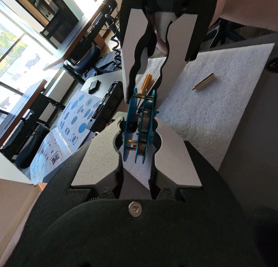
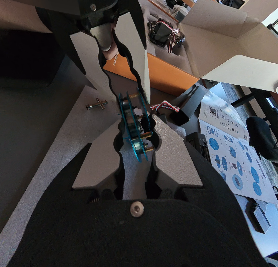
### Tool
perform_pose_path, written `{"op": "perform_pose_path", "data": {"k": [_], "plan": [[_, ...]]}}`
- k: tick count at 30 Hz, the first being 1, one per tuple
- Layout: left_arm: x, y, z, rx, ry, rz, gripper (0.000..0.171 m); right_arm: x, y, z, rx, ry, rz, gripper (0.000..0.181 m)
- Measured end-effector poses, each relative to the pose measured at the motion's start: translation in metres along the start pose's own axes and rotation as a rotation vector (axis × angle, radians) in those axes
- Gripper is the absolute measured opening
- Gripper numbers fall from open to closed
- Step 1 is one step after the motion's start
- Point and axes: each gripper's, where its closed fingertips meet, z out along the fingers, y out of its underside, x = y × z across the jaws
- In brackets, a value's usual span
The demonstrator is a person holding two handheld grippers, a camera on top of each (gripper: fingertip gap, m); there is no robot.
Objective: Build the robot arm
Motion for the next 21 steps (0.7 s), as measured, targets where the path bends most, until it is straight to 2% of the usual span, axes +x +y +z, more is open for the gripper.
{"op": "perform_pose_path", "data": {"k": [10, 13, 17, 21], "plan": [[-0.003, 0.005, 0.001, -0.033, -0.014, -0.007, 0.033, 0.003, -0.006, 0.003, 0.132, 0.059, -0.022, 0.036], [-0.002, 0.005, 0.001, -0.033, -0.011, 0.0, 0.033, 0.009, -0.002, 0.007, 0.14, 0.114, -0.004, 0.057], [-0.003, 0.006, 0.001, -0.036, -0.012, -0.008, 0.033, 0.011, -0.001, 0.005, 0.198, 0.175, 0.025, 0.058], [-0.002, 0.005, 0.002, -0.037, -0.013, 0.001, 0.033, 0.007, 0.008, 0.008, 0.182, 0.177, 0.015, 0.057]]}}
